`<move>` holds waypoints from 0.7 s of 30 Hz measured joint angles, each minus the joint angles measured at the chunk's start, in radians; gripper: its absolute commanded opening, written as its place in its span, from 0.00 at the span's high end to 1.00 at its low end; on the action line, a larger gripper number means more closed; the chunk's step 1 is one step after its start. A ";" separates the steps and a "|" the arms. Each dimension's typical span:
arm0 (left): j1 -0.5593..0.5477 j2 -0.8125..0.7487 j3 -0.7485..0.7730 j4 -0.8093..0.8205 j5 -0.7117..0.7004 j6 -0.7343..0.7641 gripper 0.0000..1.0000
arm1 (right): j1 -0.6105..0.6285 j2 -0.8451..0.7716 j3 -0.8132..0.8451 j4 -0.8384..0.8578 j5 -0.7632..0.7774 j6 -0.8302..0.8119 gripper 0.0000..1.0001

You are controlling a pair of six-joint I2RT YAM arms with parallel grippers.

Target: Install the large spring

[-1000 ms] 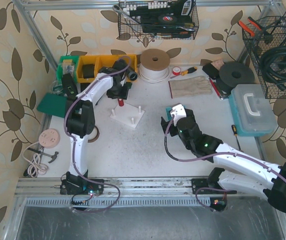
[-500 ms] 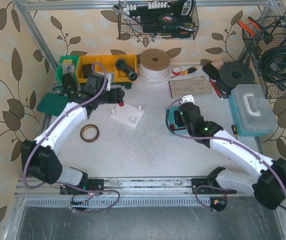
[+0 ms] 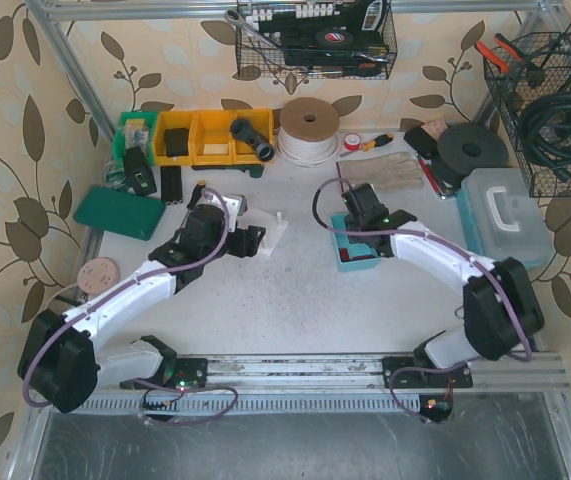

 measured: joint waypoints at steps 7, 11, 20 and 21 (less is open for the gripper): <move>-0.003 -0.106 -0.093 0.101 -0.062 0.024 0.17 | -0.024 0.180 0.098 -0.021 -0.023 0.002 0.66; -0.003 -0.143 -0.106 0.119 -0.103 0.033 0.17 | -0.027 0.243 0.140 -0.030 -0.022 0.006 0.68; -0.004 -0.187 -0.116 0.127 -0.122 0.043 0.17 | -0.027 0.347 0.177 -0.064 -0.014 0.041 0.68; -0.004 -0.195 -0.116 0.127 -0.124 0.044 0.17 | -0.027 0.354 0.177 -0.070 -0.011 0.047 0.68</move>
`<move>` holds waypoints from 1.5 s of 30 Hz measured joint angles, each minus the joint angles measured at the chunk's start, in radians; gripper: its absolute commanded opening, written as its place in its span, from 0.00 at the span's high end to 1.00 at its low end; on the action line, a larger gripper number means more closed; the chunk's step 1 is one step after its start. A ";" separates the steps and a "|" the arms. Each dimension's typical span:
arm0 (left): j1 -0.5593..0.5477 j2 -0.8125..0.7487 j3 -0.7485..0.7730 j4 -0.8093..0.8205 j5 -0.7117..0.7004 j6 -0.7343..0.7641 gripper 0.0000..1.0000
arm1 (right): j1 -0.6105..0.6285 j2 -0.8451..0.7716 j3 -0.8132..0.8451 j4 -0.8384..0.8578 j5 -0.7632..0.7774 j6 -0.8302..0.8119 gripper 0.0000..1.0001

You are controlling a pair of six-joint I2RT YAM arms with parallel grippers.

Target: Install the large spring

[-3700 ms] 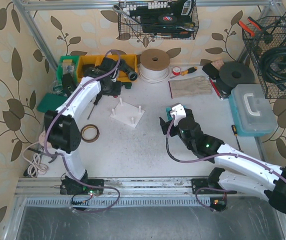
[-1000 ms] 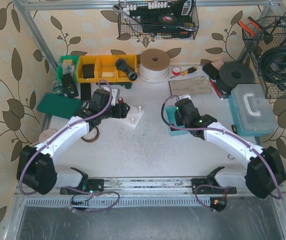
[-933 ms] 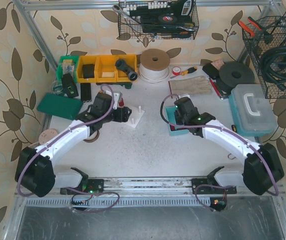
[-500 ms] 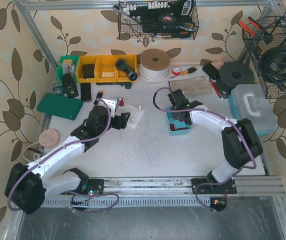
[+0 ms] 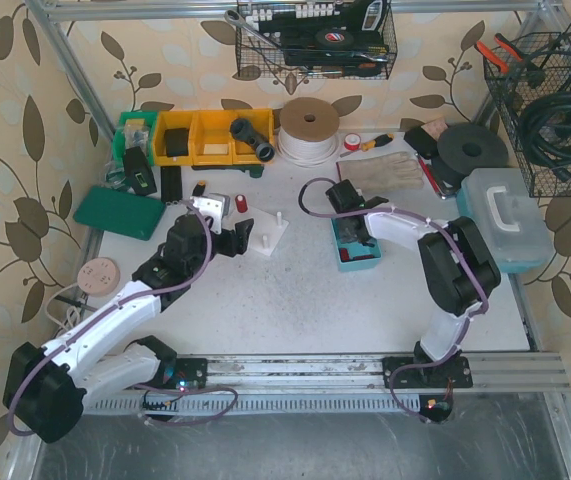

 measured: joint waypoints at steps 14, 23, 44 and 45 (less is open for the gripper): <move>-0.006 -0.033 -0.014 0.013 -0.024 0.003 0.17 | 0.000 0.047 0.019 0.001 -0.006 0.055 0.68; -0.007 -0.033 -0.015 0.013 -0.034 0.003 0.17 | 0.000 0.057 0.021 -0.021 -0.031 0.050 0.60; -0.013 -0.051 -0.016 0.012 -0.050 0.003 0.11 | -0.005 0.066 0.032 -0.023 -0.061 -0.006 0.85; -0.013 -0.051 -0.016 0.012 -0.050 0.003 0.11 | -0.005 0.060 0.032 -0.023 -0.064 -0.014 0.87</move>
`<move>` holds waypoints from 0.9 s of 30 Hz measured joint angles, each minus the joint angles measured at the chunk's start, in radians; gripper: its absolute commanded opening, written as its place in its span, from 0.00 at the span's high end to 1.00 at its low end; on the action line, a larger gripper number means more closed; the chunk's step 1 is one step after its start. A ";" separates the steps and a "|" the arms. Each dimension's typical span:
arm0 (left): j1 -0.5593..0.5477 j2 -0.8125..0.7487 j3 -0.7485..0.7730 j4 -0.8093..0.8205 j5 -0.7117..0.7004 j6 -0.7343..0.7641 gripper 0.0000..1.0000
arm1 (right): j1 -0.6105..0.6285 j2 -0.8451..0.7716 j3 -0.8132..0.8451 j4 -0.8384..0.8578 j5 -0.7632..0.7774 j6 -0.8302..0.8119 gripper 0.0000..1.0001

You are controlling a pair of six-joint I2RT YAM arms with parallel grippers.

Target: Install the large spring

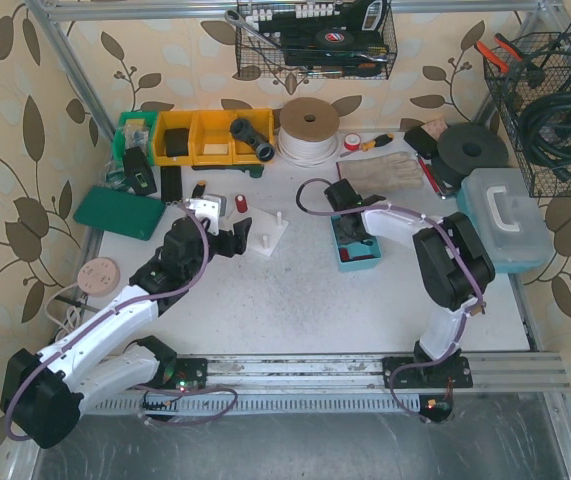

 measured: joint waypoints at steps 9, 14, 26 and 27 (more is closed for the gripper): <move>0.000 -0.024 -0.033 -0.001 -0.056 -0.008 0.10 | 0.000 -0.149 -0.001 -0.006 -0.022 -0.067 0.90; 0.000 -0.034 -0.037 -0.002 -0.066 -0.023 0.19 | 0.001 -0.297 -0.046 0.033 -0.052 -0.110 0.92; 0.000 0.003 0.047 -0.076 0.098 -0.098 0.32 | 0.131 -0.711 -0.376 0.330 -0.172 -0.310 0.96; 0.000 0.012 0.064 -0.088 0.127 -0.109 0.32 | 0.151 -0.731 -0.401 0.360 -0.180 -0.327 0.97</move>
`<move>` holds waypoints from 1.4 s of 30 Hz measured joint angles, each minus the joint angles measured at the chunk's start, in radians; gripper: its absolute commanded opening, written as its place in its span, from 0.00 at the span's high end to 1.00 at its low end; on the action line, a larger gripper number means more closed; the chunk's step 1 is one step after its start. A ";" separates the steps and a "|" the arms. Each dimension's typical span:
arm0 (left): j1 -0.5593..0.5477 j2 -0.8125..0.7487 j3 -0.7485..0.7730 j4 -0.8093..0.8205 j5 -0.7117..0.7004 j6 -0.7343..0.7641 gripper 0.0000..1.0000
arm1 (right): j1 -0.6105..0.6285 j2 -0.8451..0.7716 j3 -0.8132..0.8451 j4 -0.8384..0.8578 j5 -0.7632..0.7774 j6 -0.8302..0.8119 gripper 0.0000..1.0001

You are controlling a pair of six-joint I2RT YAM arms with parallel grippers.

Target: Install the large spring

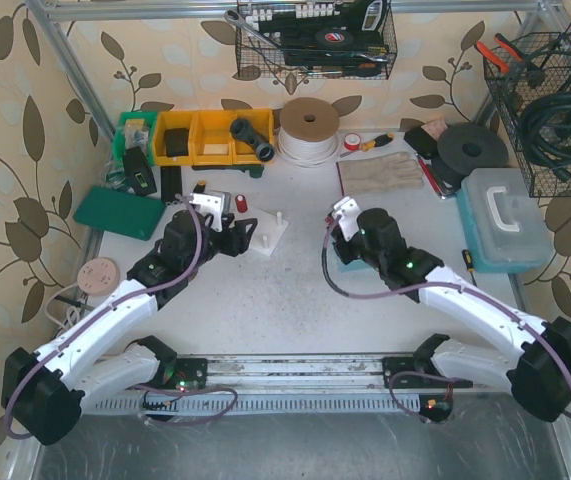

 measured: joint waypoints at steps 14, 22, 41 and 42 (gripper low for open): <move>0.000 0.098 0.169 -0.120 0.414 -0.059 0.42 | 0.268 -0.056 -0.173 0.364 -0.080 -0.181 0.99; -0.016 0.159 0.236 -0.201 0.548 -0.047 0.42 | 0.310 -0.054 -0.185 0.420 -0.084 -0.211 1.00; -0.065 0.293 0.291 -0.270 0.619 -0.028 0.49 | 0.343 -0.027 -0.185 0.434 -0.072 -0.244 1.00; -0.065 0.296 0.291 -0.272 0.620 -0.027 0.50 | 0.344 -0.027 -0.185 0.434 -0.072 -0.245 1.00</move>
